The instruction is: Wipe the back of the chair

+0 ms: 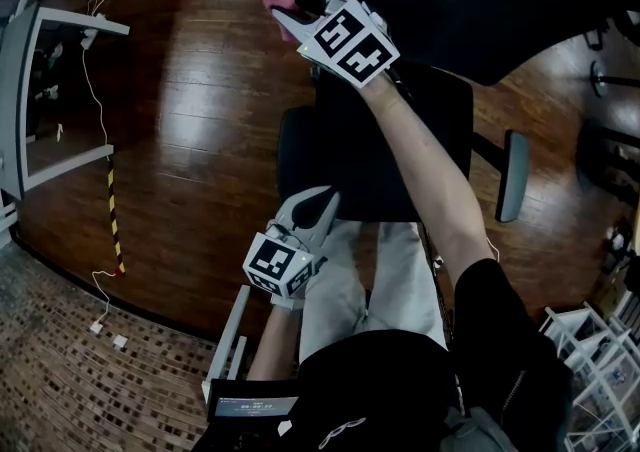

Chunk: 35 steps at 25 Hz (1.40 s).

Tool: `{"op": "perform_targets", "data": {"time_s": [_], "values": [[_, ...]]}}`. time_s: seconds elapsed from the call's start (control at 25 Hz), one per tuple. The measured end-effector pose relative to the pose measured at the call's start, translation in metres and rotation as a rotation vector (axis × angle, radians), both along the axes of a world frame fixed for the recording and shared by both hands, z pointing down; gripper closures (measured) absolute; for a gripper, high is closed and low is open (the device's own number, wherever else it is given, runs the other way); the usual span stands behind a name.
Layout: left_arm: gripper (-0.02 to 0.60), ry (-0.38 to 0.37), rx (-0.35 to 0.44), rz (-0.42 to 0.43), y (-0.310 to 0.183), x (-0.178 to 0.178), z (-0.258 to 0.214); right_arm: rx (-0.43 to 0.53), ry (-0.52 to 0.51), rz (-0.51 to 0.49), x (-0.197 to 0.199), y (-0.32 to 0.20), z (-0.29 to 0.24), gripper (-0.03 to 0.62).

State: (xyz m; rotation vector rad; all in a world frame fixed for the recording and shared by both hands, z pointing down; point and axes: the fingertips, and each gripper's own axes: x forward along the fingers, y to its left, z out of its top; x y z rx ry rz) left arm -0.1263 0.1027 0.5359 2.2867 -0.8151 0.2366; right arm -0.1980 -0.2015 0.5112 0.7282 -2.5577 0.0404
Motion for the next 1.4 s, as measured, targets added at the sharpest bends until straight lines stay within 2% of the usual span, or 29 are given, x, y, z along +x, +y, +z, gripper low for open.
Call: {"op": "perform_targets", "data": {"time_s": [0.16,0.28,0.72,1.04,1.4], "values": [[0.591,-0.004,-0.004,0.02,0.002,0.006,0.001,0.008,-0.033,0.209,0.06,-0.022,-0.01,0.553],[0.591,-0.005,-0.003,0.048,0.0,0.018,0.0,0.002,-0.045,0.32,0.114,-0.031,-0.012,0.553],[0.591,0.004,0.018,0.194,0.005,0.113,-0.01,0.022,-0.04,0.559,0.297,-0.013,-0.023,0.551],[0.591,0.01,0.022,0.273,0.013,0.168,-0.012,0.014,-0.018,0.735,0.421,0.009,-0.021,0.551],[0.591,0.012,0.028,0.334,0.023,0.205,-0.015,-0.005,-0.006,0.951,0.534,0.033,-0.021,0.553]]}}
